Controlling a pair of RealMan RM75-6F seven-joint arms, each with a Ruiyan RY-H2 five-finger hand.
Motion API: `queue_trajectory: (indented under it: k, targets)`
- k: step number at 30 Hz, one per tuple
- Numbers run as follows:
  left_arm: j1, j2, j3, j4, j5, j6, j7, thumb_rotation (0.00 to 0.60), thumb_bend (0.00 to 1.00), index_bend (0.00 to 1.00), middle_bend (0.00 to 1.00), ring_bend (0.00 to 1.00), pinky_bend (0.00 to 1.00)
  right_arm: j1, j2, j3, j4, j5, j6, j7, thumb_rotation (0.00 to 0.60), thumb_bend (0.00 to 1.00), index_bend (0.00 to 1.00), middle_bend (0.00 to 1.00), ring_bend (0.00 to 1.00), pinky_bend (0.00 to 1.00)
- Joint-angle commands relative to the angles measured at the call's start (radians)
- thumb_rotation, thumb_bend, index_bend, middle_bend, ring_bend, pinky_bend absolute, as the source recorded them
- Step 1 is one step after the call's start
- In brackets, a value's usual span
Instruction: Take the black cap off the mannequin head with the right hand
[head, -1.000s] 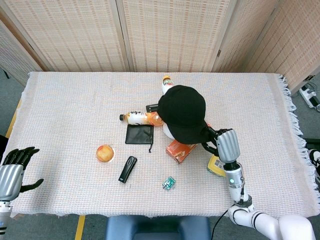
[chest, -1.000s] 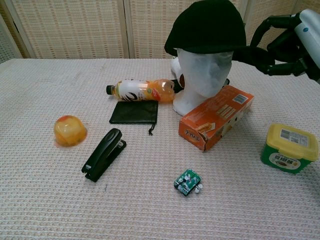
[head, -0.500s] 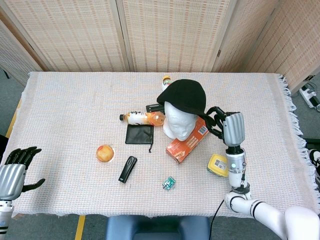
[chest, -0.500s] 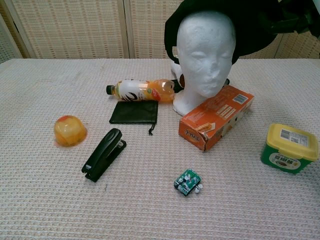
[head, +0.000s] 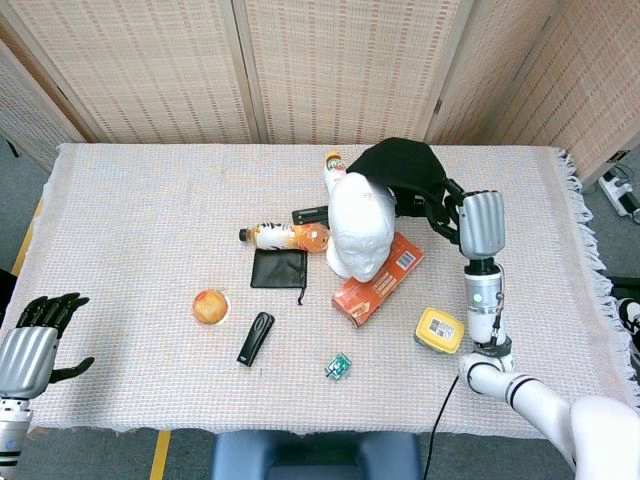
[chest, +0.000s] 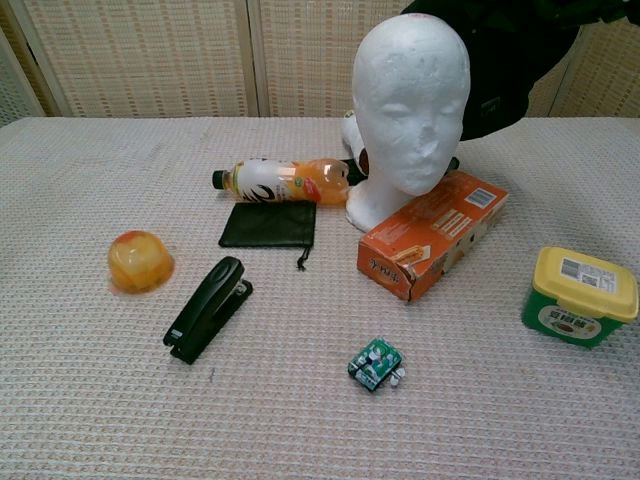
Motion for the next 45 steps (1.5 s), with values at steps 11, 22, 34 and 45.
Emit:
queue_trajectory:
  k: [11,22,34,45]
  targets:
    - [-0.002,0.002,0.007,-0.018,0.005,-0.003,0.019,0.600,0.13,0.22,0.20,0.19,0.16,-0.083,0.149,-0.106,0.028,-0.040,0.013,-0.001,0.600,0.98,0.82,1.00,1.00,1.00]
    - [-0.003,-0.001,0.018,-0.036,0.017,-0.007,0.032,0.600,0.13,0.22,0.20,0.19,0.16,-0.188,0.200,-0.220,0.021,-0.049,-0.035,0.010,0.600,0.98,0.82,1.00,1.00,1.00]
    - [0.004,0.007,0.026,-0.044,0.012,-0.009,0.040,0.600,0.13,0.21,0.19,0.18,0.16,-0.198,0.170,-0.313,0.009,-0.026,-0.270,-0.032,0.570,0.35,0.40,0.73,0.72,0.98]
    - [0.010,0.005,0.029,-0.038,0.016,0.001,0.032,0.600,0.13,0.20,0.19,0.18,0.16,-0.264,0.360,-0.330,-0.324,0.021,-0.290,-0.184,0.341,0.01,0.00,0.27,0.22,0.48]
